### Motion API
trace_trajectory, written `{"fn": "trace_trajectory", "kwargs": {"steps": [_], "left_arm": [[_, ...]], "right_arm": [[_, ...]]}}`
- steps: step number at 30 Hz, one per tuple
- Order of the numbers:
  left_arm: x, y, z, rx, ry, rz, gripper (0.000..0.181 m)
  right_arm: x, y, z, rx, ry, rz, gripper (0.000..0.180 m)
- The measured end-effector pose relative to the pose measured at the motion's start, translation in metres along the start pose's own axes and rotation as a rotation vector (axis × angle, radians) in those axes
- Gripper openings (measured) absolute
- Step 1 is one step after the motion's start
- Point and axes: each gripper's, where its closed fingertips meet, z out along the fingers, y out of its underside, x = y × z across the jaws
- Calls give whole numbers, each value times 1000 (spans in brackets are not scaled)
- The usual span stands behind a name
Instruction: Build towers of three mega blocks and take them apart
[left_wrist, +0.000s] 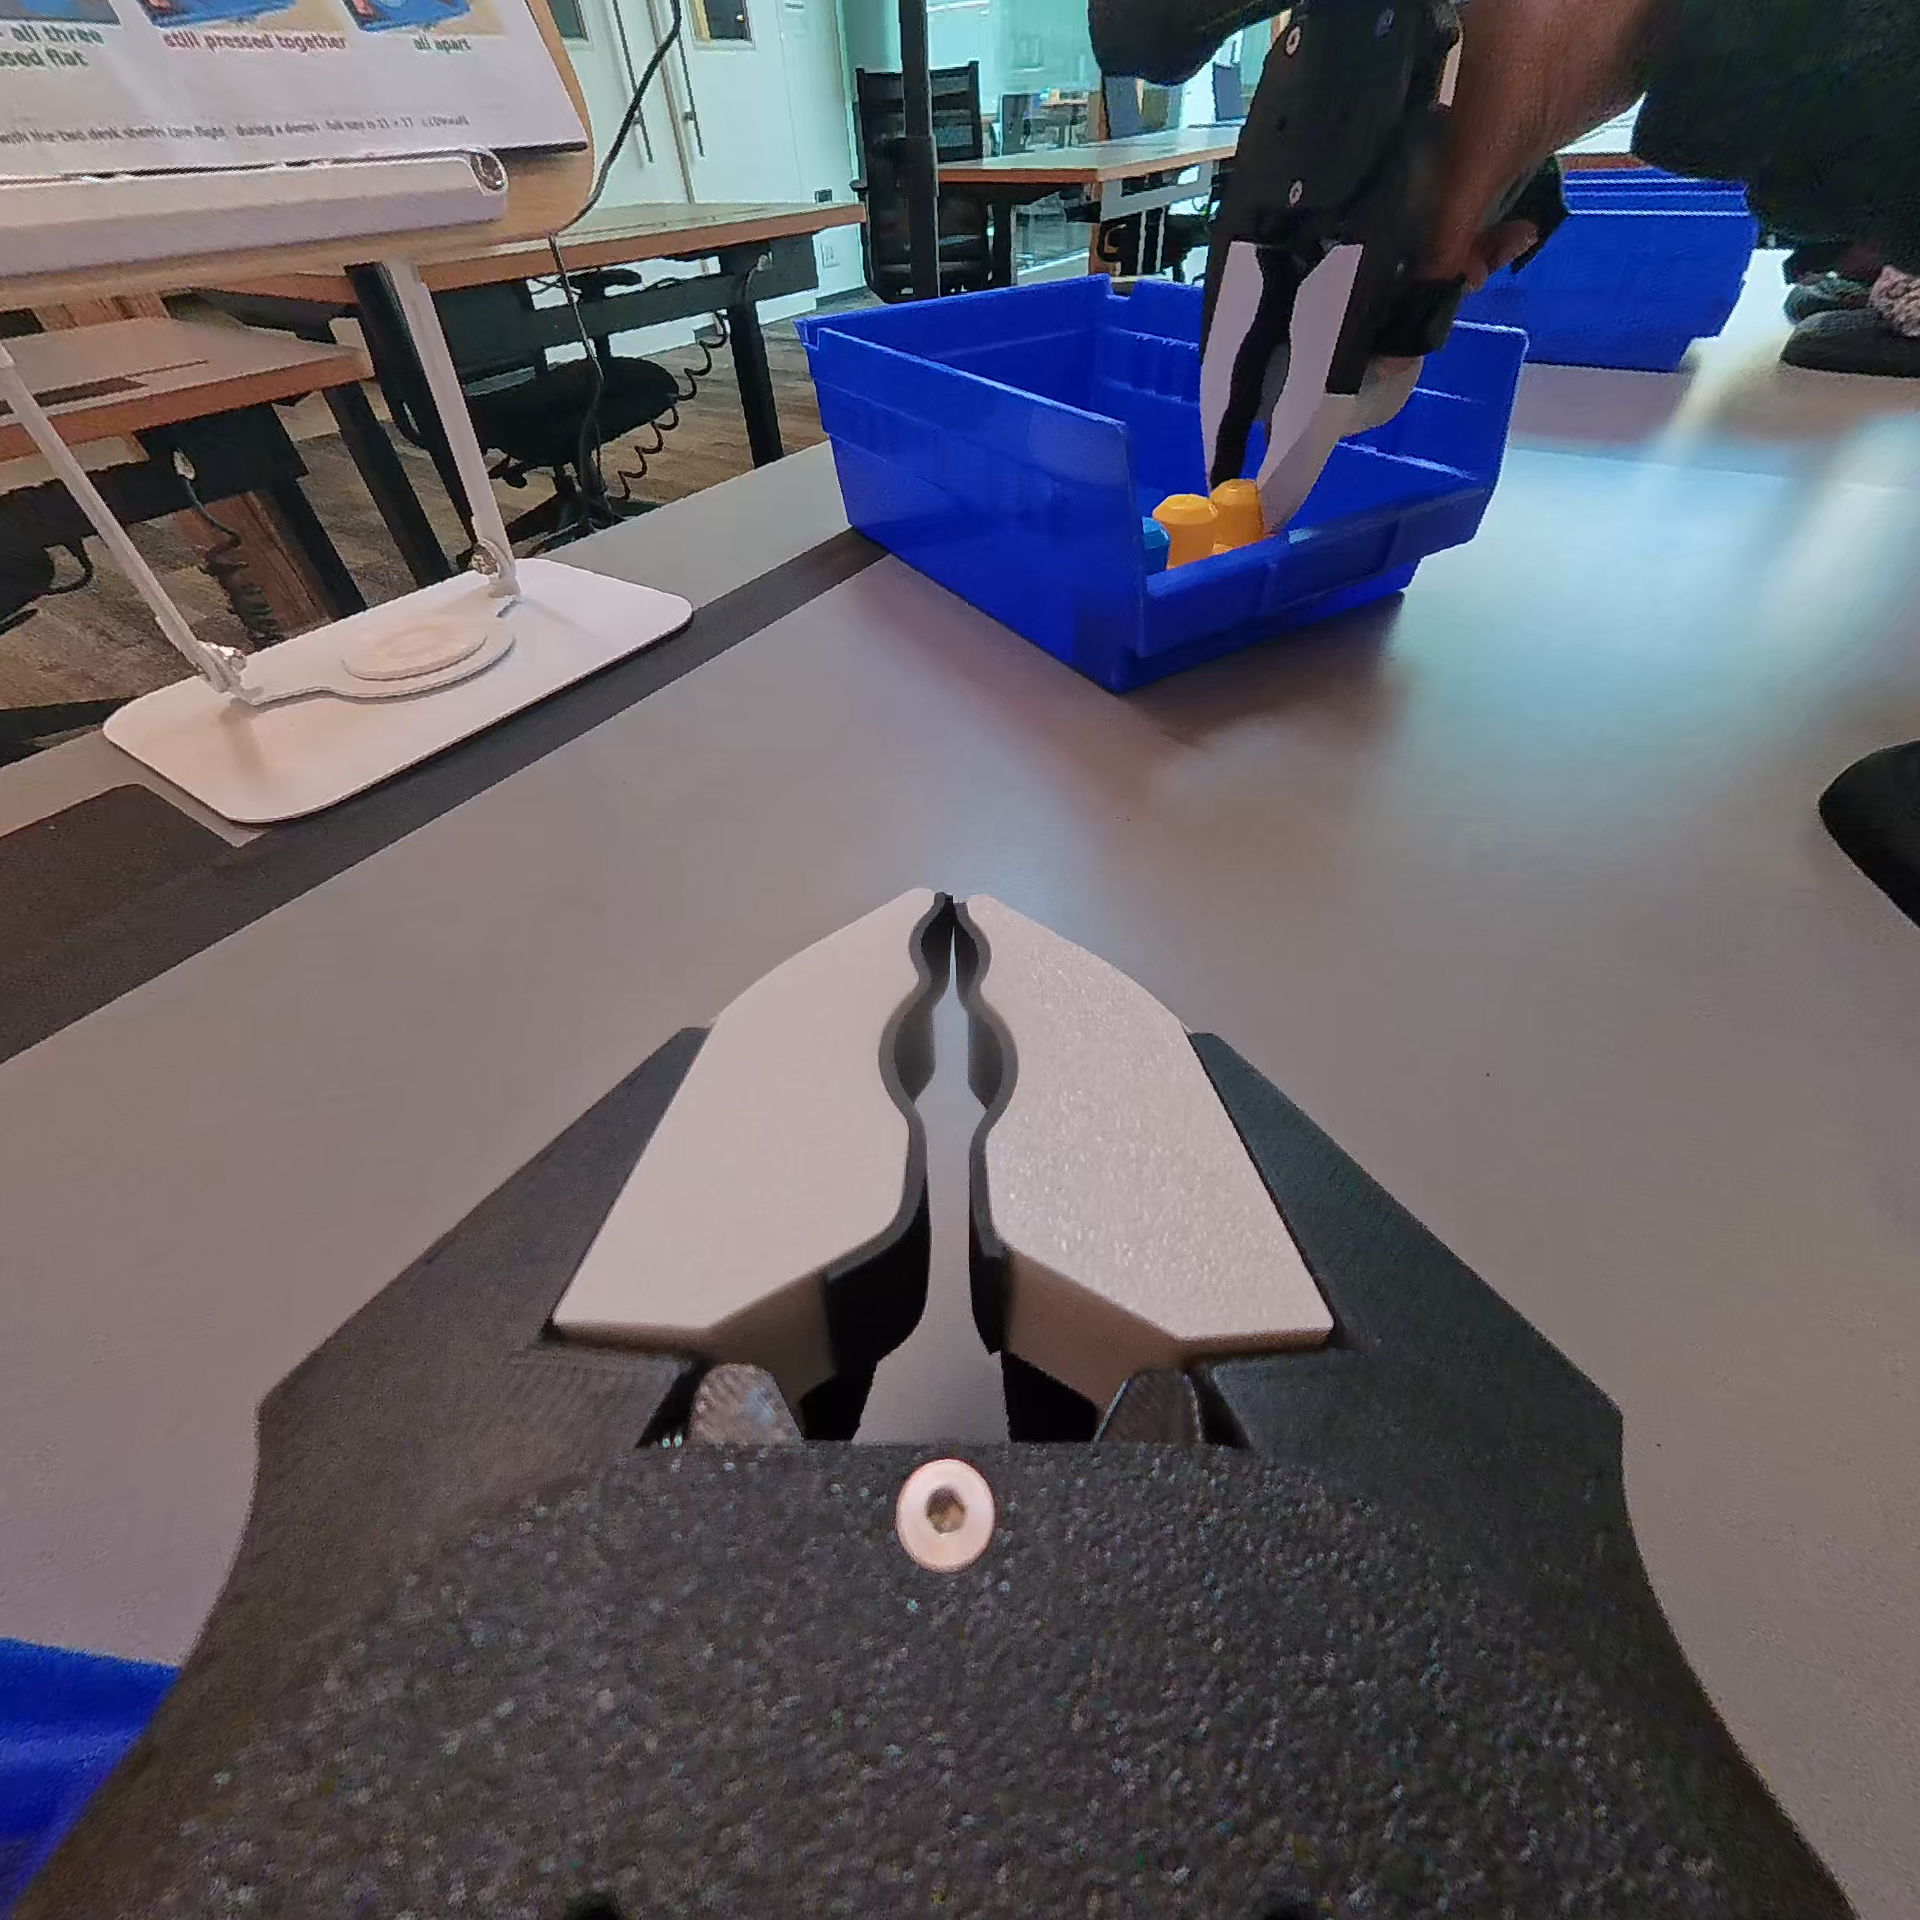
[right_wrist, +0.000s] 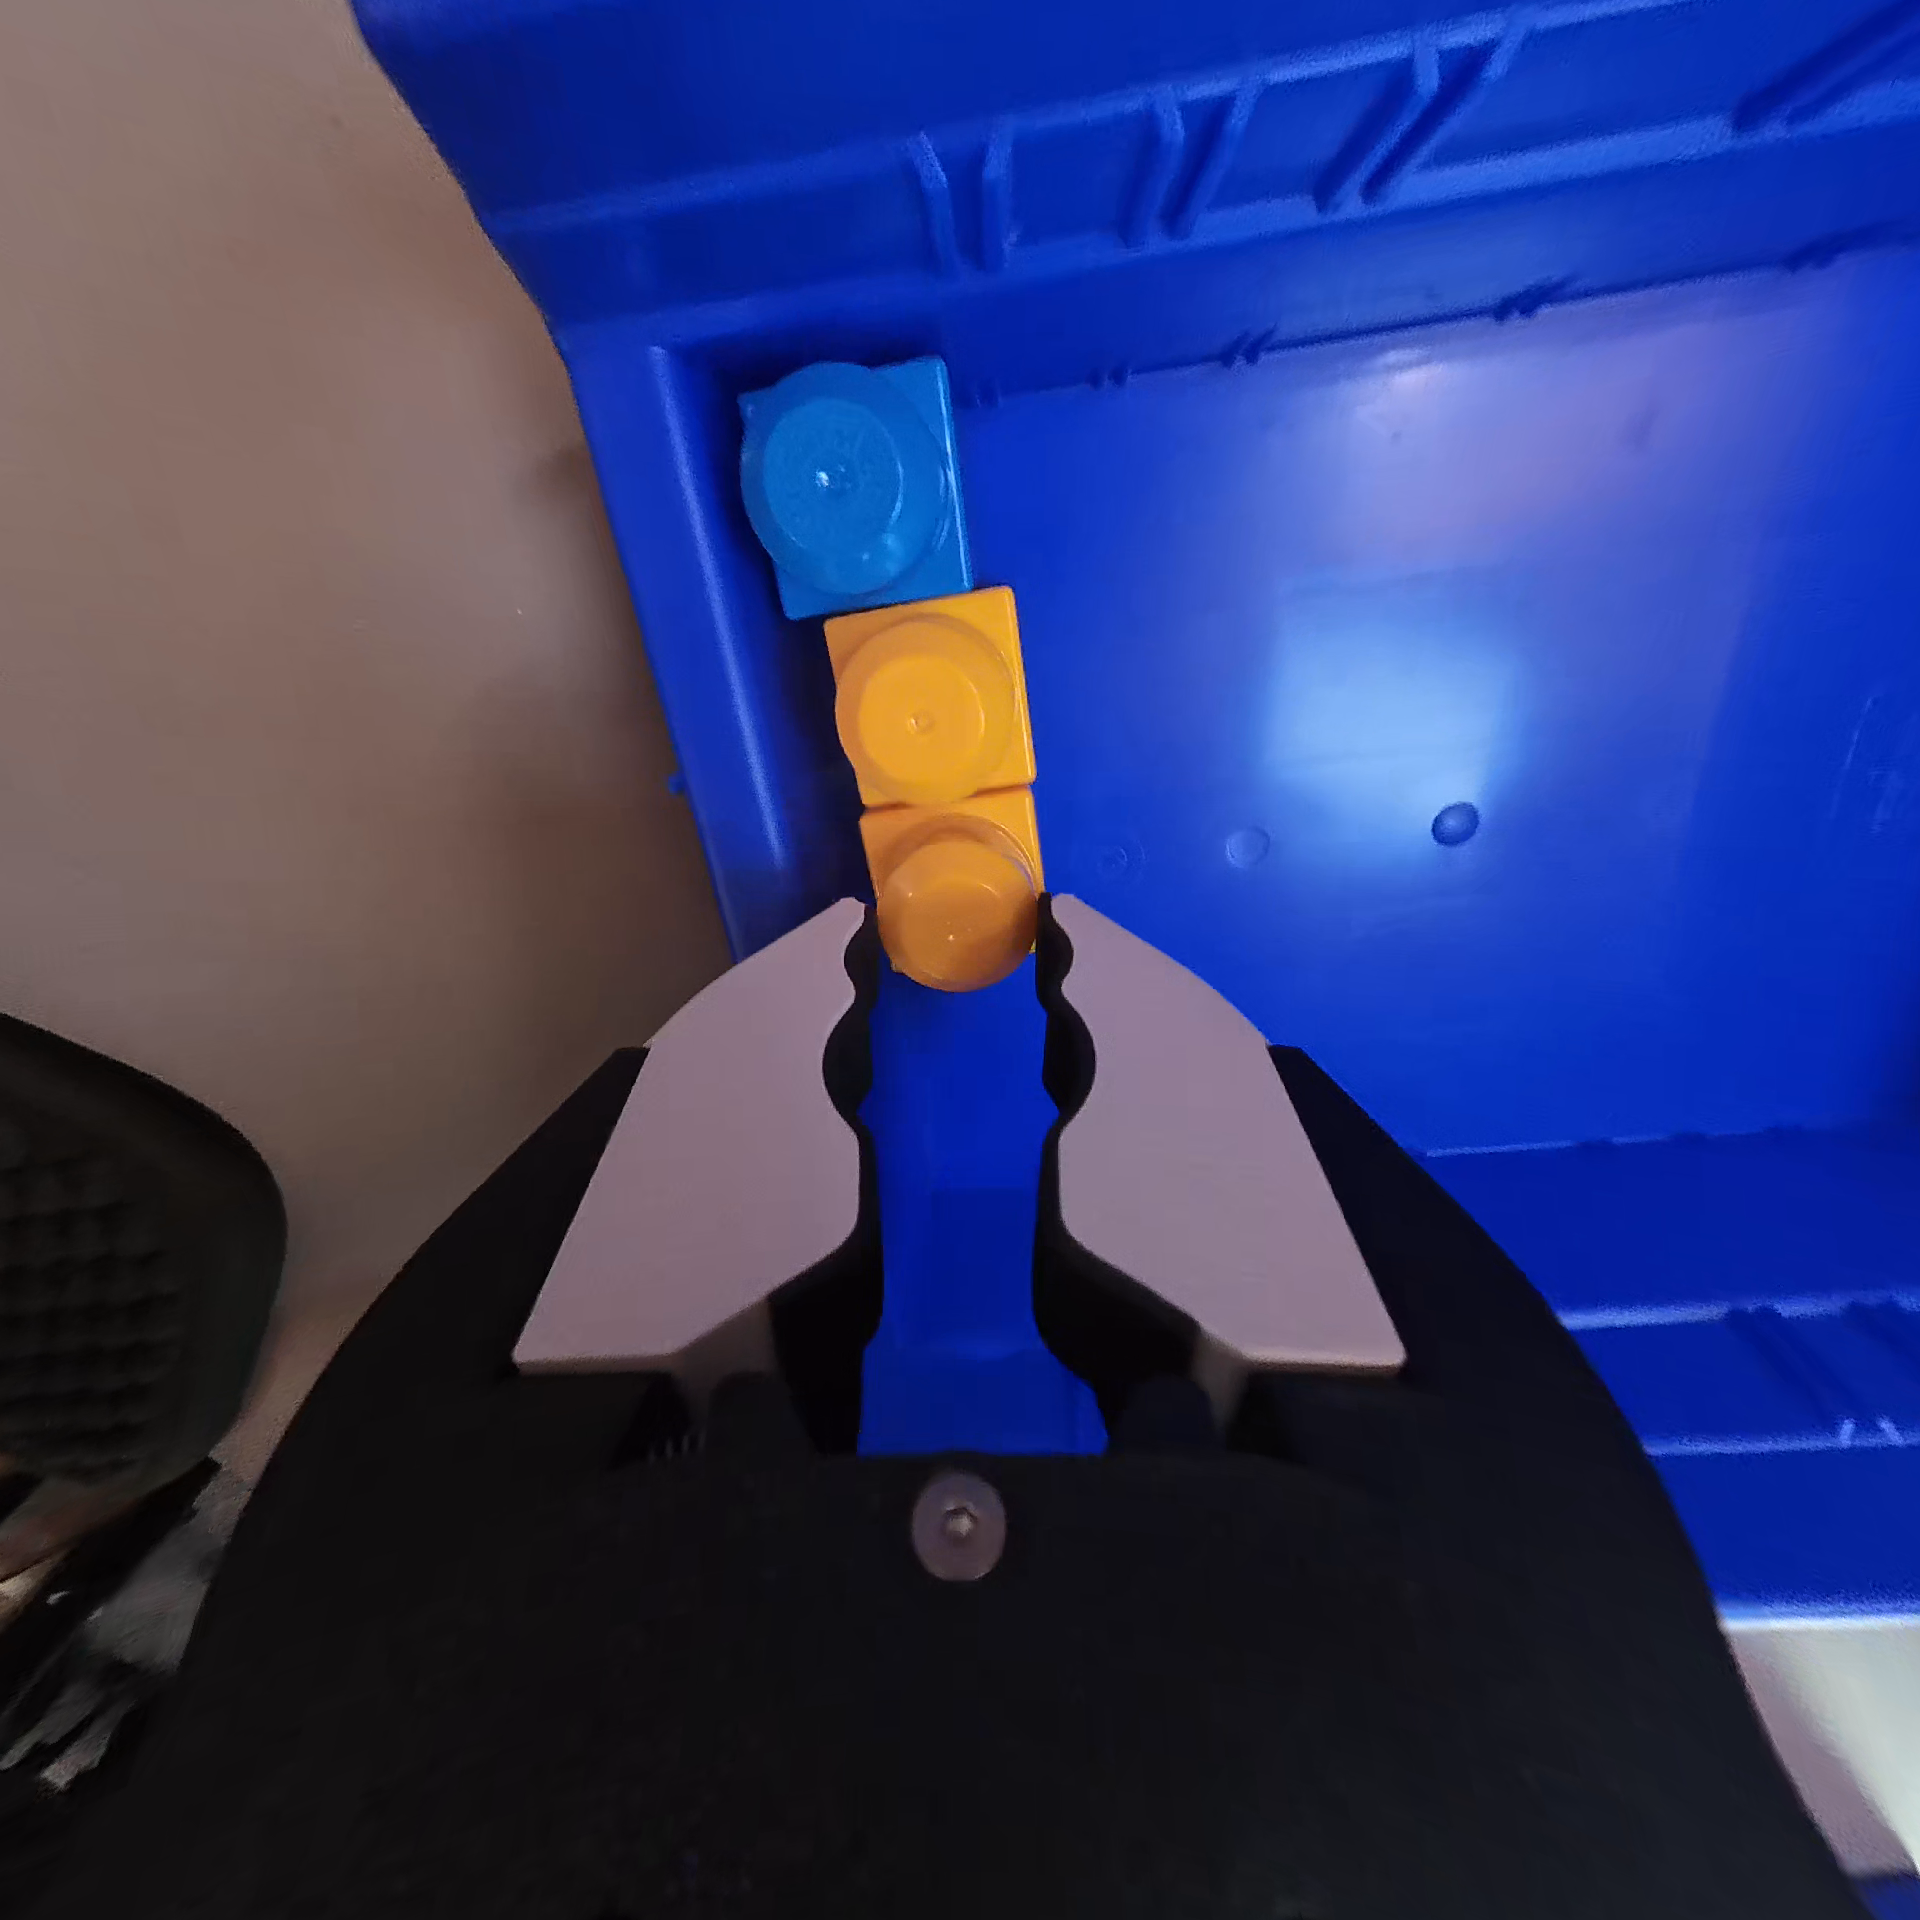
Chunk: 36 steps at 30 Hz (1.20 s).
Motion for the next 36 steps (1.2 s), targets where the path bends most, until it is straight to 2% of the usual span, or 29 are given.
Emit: {"fn": "trace_trajectory", "kwargs": {"steps": [7,10,13,16,18,20,23,26,28,30,32,34,36], "left_arm": [[0,-1,0,5,-2,1,0],[0,-2,-1,11,-4,3,0],[-1,-9,-3,45,-11,15,0],[-3,-24,-10,111,-44,38,0],[-8,-36,-18,153,-88,39,0],[-17,-47,-28,182,-153,47,0],[-39,-62,-48,171,-299,86,0],[-67,-70,-71,-7,-400,150,0],[-85,-71,-89,-161,-399,137,0],[-105,-66,-109,-314,-391,89,12],[-137,-56,-134,-484,-450,94,21],[-168,-34,-158,-674,-488,87,29],[-187,-1,-176,-863,-463,-7,36]], "right_arm": [[-3,-1,0,18,-5,-3,30],[-5,-11,-16,89,50,-17,34],[-19,-52,-55,380,164,-59,34],[-42,-94,-111,816,305,-4,39],[-60,-103,-140,1064,380,68,41],[-78,-101,-151,1214,437,131,40],[-104,-97,-138,1284,435,200,33],[-128,-98,-111,1259,415,157,0],[-135,-99,-98,1232,433,100,0],[-139,-101,-92,1243,408,80,0],[-139,-100,-92,1261,394,83,0],[-136,-96,-94,1274,401,95,0],[-135,-93,-95,1289,388,111,0]]}}
